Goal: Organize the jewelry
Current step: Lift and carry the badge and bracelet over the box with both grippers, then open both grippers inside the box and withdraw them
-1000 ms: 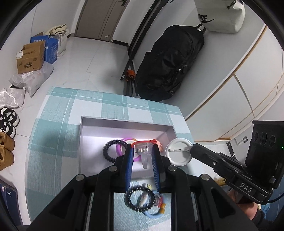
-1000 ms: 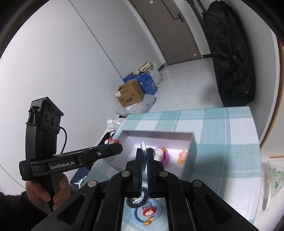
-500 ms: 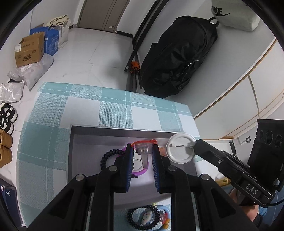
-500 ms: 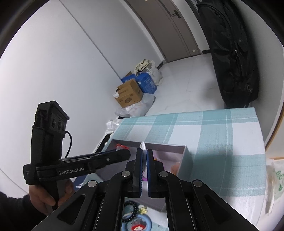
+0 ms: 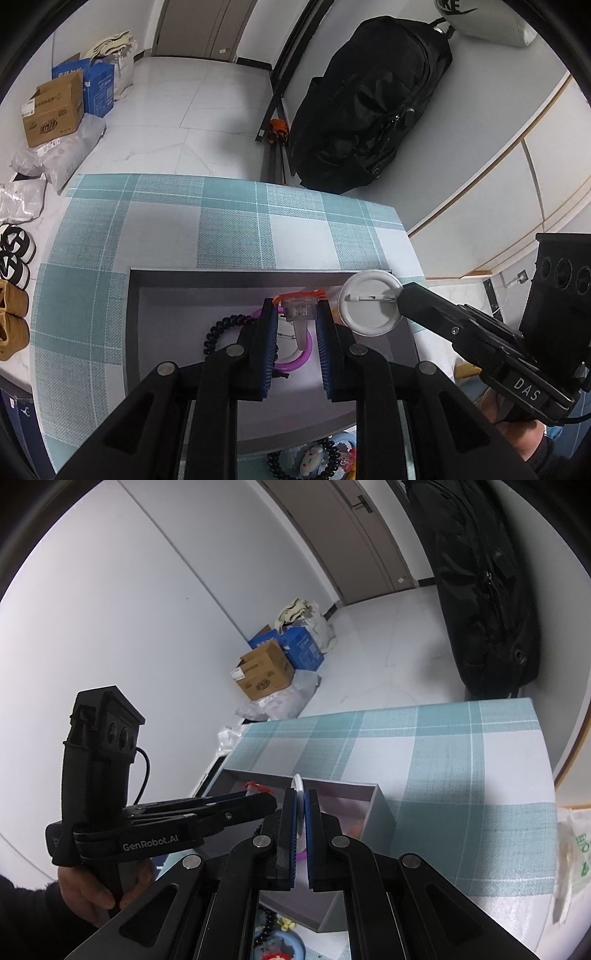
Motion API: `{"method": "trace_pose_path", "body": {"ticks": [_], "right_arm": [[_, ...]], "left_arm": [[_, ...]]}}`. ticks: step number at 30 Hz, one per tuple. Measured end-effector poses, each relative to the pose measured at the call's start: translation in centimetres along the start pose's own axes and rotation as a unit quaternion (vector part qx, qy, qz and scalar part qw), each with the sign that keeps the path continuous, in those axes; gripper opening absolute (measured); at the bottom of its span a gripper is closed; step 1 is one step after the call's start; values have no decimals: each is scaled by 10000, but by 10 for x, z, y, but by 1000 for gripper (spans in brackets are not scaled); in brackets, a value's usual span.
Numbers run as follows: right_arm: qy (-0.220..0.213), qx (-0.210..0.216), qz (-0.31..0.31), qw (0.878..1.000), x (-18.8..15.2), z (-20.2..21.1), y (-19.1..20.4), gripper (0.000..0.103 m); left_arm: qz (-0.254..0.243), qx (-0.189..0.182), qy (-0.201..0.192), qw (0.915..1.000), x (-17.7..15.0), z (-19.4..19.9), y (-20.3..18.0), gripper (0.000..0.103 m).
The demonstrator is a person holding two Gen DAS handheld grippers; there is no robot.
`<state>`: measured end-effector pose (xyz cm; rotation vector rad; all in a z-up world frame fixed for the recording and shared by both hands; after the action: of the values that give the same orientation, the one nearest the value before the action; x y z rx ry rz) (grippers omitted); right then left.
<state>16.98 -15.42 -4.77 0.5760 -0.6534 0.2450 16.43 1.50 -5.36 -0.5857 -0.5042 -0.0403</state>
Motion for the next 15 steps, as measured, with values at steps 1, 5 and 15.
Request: {"method": "trace_pose_path", "body": {"ticks": [1,5,15], "right_arm": [[0,-16,-10,10000,0,0,0,3],[-6,-68,43,10000,0,0,2,3],[-325,-5,223,9992,0,17,11,8]], "left_arm": [[-6,-5,0,10000,0,0,0,16],[43,-20,8,10000,0,-1,1,17],[373,45,-135,9992,3,10,7,59]]}}
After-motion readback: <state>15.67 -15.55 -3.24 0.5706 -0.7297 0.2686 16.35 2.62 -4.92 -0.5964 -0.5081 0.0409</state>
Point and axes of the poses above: each gripper's, at about its wrist camera, not at the fingertips, and z roughly against the way its jaws point, y to its left, x to its top, the point moved 2 cm from there along -z, roughly the way its jaws point, and after that the axes turned 9 degrees about -x, right-handed, at the moved point
